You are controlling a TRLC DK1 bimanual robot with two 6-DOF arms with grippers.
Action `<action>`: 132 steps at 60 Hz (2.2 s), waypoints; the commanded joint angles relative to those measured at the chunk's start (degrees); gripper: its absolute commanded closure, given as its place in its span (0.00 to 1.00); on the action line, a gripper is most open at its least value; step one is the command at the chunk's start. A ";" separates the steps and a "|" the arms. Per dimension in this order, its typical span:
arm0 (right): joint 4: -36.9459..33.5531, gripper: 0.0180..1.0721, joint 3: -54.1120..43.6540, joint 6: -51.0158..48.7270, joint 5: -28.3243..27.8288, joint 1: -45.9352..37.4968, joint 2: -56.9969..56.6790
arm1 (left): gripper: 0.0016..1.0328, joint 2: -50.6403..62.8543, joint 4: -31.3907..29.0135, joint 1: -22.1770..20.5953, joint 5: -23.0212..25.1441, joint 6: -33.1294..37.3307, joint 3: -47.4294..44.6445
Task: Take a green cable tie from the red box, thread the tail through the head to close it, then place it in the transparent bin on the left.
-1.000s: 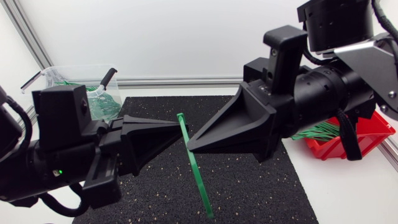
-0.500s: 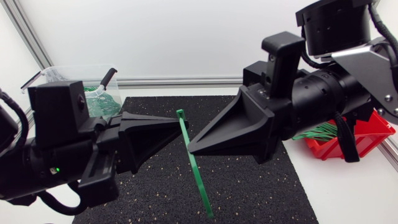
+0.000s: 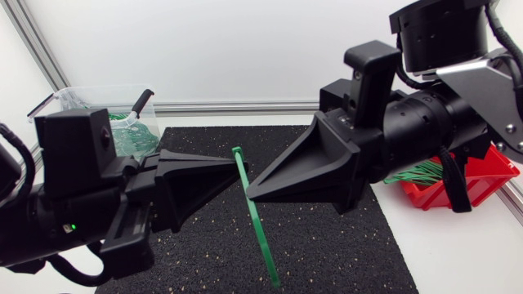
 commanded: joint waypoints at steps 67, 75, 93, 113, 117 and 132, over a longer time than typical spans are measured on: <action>0.43 0.95 1.27 1.15 1.33 -1.32 -0.37 | 0.96 -2.70 0.60 -11.87 -13.79 8.93 -1.95; 0.34 0.95 1.36 1.15 1.33 -1.94 -0.72 | 0.96 -2.43 0.60 -12.57 -14.58 9.20 -2.04; 0.34 0.95 1.27 1.15 1.33 -3.61 0.69 | 0.96 -2.34 0.69 -14.68 -16.34 9.73 -1.95; -0.27 0.95 1.98 1.32 2.30 -4.14 5.26 | 0.96 -3.40 -0.36 -16.79 -17.57 10.17 -1.60; -0.18 0.95 2.07 1.32 2.30 -4.05 5.70 | 0.96 -3.49 -0.36 -16.88 -17.57 10.25 -1.69; 0.52 0.79 1.71 1.06 2.21 -2.91 3.32 | 0.96 -4.19 -1.42 -16.00 -17.66 11.66 -1.95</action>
